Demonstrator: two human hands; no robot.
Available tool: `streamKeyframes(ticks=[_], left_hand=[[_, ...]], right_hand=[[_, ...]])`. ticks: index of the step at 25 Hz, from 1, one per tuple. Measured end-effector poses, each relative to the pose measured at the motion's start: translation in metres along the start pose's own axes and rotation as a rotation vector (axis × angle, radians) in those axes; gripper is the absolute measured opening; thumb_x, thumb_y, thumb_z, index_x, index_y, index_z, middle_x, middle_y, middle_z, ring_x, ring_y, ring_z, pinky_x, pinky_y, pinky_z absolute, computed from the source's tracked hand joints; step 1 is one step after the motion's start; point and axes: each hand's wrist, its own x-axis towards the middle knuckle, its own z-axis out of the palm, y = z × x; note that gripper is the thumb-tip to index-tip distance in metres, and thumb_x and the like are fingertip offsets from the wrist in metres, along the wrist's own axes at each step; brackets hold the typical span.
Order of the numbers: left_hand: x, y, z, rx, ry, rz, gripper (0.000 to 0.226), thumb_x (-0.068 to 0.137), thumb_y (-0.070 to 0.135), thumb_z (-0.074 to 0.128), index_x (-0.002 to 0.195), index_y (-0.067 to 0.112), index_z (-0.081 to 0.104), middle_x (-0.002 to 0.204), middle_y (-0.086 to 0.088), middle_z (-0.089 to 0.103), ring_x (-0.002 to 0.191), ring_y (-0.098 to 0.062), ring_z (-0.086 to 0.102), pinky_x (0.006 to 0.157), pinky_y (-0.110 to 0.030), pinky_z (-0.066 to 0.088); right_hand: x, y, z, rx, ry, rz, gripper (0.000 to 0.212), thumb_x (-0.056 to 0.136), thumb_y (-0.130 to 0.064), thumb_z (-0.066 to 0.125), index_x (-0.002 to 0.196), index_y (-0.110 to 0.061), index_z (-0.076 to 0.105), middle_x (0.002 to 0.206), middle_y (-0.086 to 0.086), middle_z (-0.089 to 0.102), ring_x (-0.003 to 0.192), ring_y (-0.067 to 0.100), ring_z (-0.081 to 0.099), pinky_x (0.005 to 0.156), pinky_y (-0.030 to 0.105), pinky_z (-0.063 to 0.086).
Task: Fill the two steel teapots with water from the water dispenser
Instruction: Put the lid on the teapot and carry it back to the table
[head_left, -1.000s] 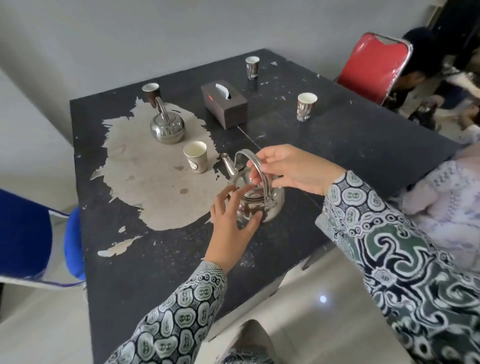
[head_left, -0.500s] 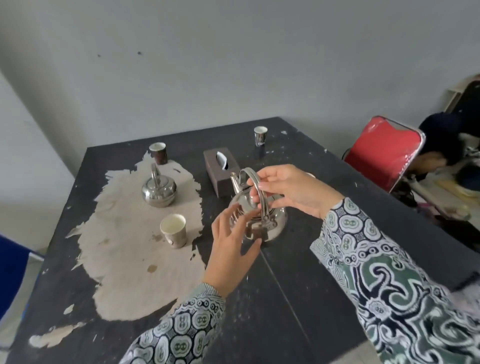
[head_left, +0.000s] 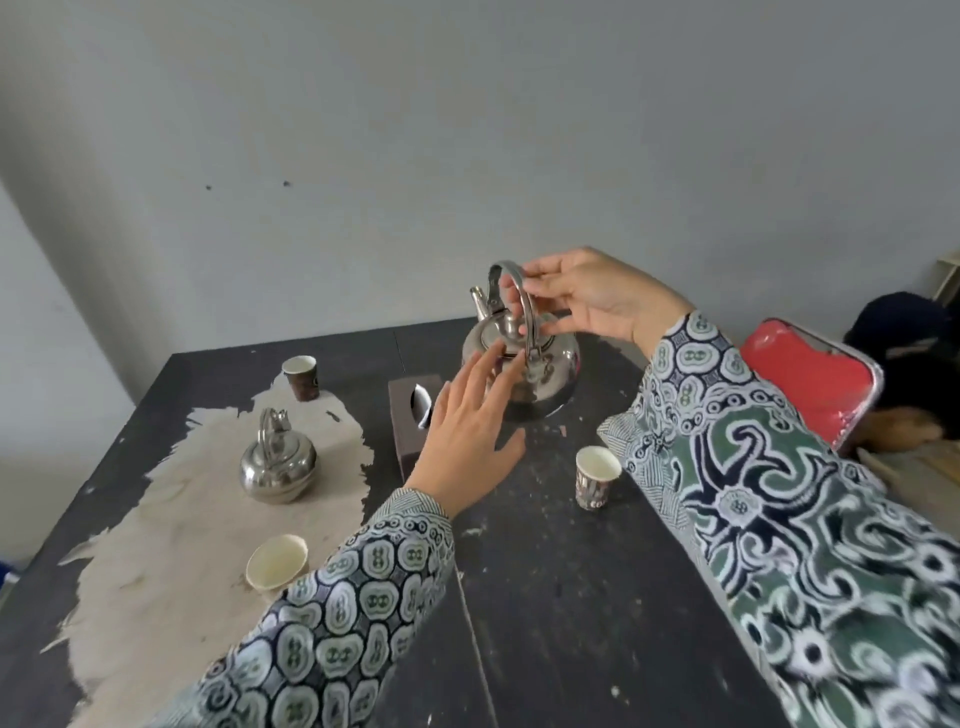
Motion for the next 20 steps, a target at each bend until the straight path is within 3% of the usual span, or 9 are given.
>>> streamKeyframes(ticks=[7, 10, 15, 20], left_hand=[[0.104, -0.026, 0.048, 0.075, -0.169, -0.100, 0.073, 0.087, 0.019, 0.049, 0.146, 0.028, 0.008, 0.158, 0.006, 0.001, 0.145, -0.016, 0.001, 0.117, -0.049, 0.018], [0.125, -0.044, 0.096, 0.107, -0.302, -0.199, 0.076, 0.087, 0.018, 0.048, 0.146, 0.031, 0.003, 0.158, 0.009, -0.007, 0.145, -0.016, -0.001, 0.117, -0.048, 0.017], [0.136, -0.074, 0.176, 0.133, -0.518, -0.374, 0.077, 0.087, 0.015, 0.046, 0.145, 0.037, -0.002, 0.157, 0.006, -0.013, 0.145, -0.020, -0.002, 0.118, -0.048, 0.015], [0.139, -0.095, 0.230, 0.140, -0.649, -0.408, 0.073, 0.090, 0.017, 0.042, 0.145, 0.040, -0.001, 0.157, 0.006, -0.013, 0.145, -0.021, 0.000, 0.118, -0.045, 0.012]], right_hand=[[0.095, 0.029, -0.089, -0.007, -0.070, 0.134, 0.023, 0.091, -0.001, 0.042, 0.106, -0.004, 0.059, 0.091, 0.006, 0.066, 0.076, 0.012, 0.068, 0.061, 0.027, 0.059], [0.135, 0.078, -0.118, -0.007, -0.116, 0.244, 0.023, 0.091, 0.001, 0.042, 0.105, -0.007, 0.058, 0.094, 0.007, 0.067, 0.080, 0.013, 0.068, 0.060, 0.027, 0.057], [0.186, 0.175, -0.145, -0.006, -0.195, 0.421, 0.024, 0.091, 0.002, 0.042, 0.109, -0.006, 0.055, 0.096, 0.008, 0.068, 0.089, 0.018, 0.066, 0.077, 0.035, 0.053], [0.208, 0.246, -0.162, 0.054, -0.221, 0.515, 0.022, 0.092, -0.003, 0.044, 0.110, -0.002, 0.056, 0.094, 0.010, 0.069, 0.086, 0.019, 0.067, 0.077, 0.033, 0.055]])
